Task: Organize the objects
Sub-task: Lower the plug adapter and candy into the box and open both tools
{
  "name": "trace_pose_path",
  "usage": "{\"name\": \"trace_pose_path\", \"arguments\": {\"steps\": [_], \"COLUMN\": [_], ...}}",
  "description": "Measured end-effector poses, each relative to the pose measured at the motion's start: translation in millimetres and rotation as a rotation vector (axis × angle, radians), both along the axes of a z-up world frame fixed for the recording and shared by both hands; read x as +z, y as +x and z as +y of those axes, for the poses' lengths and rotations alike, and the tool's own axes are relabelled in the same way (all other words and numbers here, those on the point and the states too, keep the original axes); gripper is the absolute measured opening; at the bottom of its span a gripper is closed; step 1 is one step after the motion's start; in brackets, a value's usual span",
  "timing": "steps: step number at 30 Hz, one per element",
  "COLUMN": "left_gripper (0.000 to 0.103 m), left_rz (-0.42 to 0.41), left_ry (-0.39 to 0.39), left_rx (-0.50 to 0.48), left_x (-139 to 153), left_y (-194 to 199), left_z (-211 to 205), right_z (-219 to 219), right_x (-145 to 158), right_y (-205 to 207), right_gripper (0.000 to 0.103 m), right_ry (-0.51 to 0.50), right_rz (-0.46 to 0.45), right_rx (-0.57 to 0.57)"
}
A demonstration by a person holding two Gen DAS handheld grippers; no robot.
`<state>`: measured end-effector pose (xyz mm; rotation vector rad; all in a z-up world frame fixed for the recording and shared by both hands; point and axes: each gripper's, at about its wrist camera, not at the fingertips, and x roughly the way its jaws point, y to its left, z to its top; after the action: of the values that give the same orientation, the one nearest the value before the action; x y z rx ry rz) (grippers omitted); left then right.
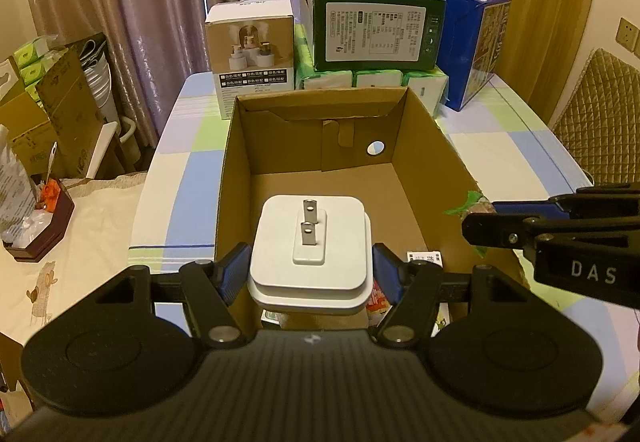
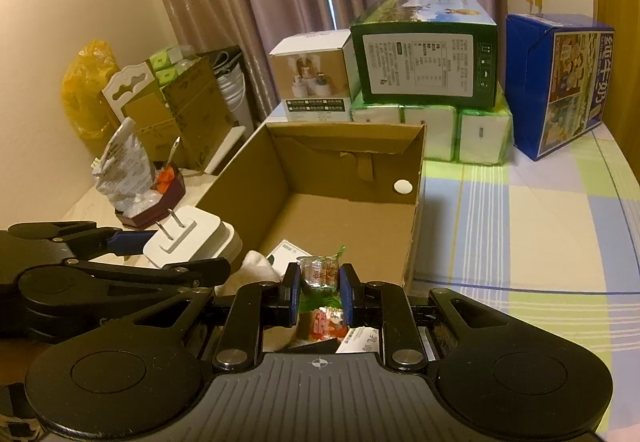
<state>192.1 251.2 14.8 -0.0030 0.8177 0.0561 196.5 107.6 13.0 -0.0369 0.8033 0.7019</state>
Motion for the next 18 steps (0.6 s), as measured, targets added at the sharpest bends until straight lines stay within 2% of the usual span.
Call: {"name": "trace_pose_path", "arguments": {"steps": [3, 6, 18], "left_gripper": [0.062, 0.077, 0.077], "left_rz": [0.010, 0.004, -0.023], "left_ry": [0.003, 0.013, 0.011], "left_rx": [-0.002, 0.003, 0.042], "left_x": [-1.7, -1.4, 5.1], "left_y": [6.0, 8.3, -10.6], "left_z": [0.1, 2.5, 15.9], "right_z": [0.5, 0.1, -2.8], "right_x": [-0.1, 0.8, 2.3], "right_y": [3.0, 5.0, 5.8], "right_gripper": [0.017, 0.017, 0.017], "right_ry": [0.002, 0.005, 0.015], "right_rz": [0.000, 0.001, 0.011], "right_rx": [-0.003, -0.007, -0.006]}}
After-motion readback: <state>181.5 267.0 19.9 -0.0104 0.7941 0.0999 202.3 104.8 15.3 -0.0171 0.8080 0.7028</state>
